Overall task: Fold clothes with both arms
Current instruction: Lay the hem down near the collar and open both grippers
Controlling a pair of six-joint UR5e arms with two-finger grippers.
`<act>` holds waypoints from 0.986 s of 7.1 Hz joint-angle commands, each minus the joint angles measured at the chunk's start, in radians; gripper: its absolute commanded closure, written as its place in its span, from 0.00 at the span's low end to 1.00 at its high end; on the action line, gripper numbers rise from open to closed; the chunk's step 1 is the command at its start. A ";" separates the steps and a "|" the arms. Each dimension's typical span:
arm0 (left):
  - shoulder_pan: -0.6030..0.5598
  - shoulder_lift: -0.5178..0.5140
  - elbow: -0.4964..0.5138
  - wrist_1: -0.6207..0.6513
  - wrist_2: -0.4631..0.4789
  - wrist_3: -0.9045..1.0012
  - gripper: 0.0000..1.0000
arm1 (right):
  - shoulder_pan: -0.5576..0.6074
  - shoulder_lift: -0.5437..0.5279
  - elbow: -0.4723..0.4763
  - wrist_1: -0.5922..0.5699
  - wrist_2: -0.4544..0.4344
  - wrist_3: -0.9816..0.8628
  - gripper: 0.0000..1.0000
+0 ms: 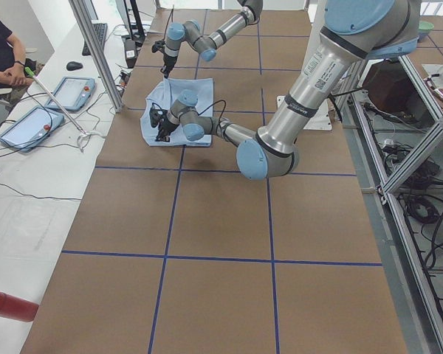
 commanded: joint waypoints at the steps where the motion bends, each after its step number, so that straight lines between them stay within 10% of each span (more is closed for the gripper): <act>1: -0.009 0.005 -0.003 -0.041 -0.001 0.002 0.59 | -0.011 -0.017 0.054 0.002 -0.019 0.013 0.54; 4: -0.030 0.085 -0.104 -0.146 -0.132 0.027 0.59 | -0.025 -0.347 0.513 -0.012 0.079 0.017 0.38; 7: -0.059 0.143 -0.236 -0.141 -0.228 0.028 0.54 | -0.097 -0.528 0.706 -0.014 0.109 0.170 0.25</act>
